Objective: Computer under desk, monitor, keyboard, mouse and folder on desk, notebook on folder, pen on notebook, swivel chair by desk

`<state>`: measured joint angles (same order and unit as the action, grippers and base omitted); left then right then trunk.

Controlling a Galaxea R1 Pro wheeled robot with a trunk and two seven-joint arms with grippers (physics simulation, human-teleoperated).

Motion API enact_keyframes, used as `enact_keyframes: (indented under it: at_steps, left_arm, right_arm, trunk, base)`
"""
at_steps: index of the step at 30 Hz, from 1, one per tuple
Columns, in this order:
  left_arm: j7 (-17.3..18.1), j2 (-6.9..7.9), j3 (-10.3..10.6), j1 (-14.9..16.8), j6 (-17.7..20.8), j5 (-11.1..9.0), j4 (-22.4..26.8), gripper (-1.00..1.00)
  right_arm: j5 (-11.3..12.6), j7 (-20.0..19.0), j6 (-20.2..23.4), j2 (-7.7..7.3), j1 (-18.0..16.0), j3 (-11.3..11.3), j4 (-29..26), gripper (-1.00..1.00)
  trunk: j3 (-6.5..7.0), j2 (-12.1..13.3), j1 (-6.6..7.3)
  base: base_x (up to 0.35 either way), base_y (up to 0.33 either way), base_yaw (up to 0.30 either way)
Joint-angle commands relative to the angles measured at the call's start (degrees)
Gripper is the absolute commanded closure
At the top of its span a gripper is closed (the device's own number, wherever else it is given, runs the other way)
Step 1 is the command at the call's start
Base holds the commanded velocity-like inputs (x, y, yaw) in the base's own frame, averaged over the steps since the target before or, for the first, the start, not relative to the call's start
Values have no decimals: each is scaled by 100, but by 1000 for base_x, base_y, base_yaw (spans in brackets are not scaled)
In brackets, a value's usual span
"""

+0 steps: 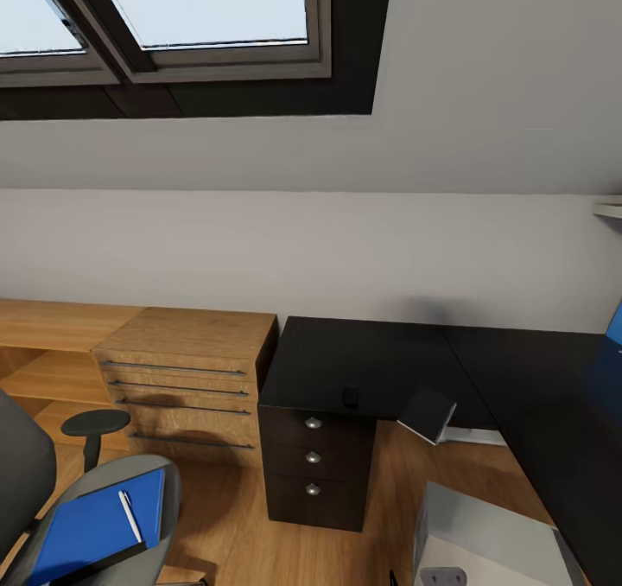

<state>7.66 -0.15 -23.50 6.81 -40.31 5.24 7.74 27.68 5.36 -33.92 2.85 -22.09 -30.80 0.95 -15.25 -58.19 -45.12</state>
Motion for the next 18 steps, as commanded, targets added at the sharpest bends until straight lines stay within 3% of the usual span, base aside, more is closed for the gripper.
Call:
enact_keyframes:
  at_steps: [1,4,12,18]
  left_arm:
    - [19,-2,-50,2,-21,56,-1,-100]
    - [22,-2,-47,4,-21,61,-1,-100]
    - [25,-9,-41,2,-21,65,-1,-100]
    - [24,-3,-41,-1,-21,65,-1,-100]
  right_arm:
    - [18,28,-17,6,-6,-51,10,-100]
    - [18,29,-18,11,-6,-55,10,-100]
    - [18,28,-18,15,-6,-57,10,-100]
    - [18,31,-18,14,-6,-53,10,-100]
  trunk:
    - [-7,-5,0]
    - [-8,-5,0]
    - [-26,-5,0]
    - [44,196,109]
  base:
    - [0,0,17]
    - [0,0,76]
    - [0,0,239]
    - [0,0,241]
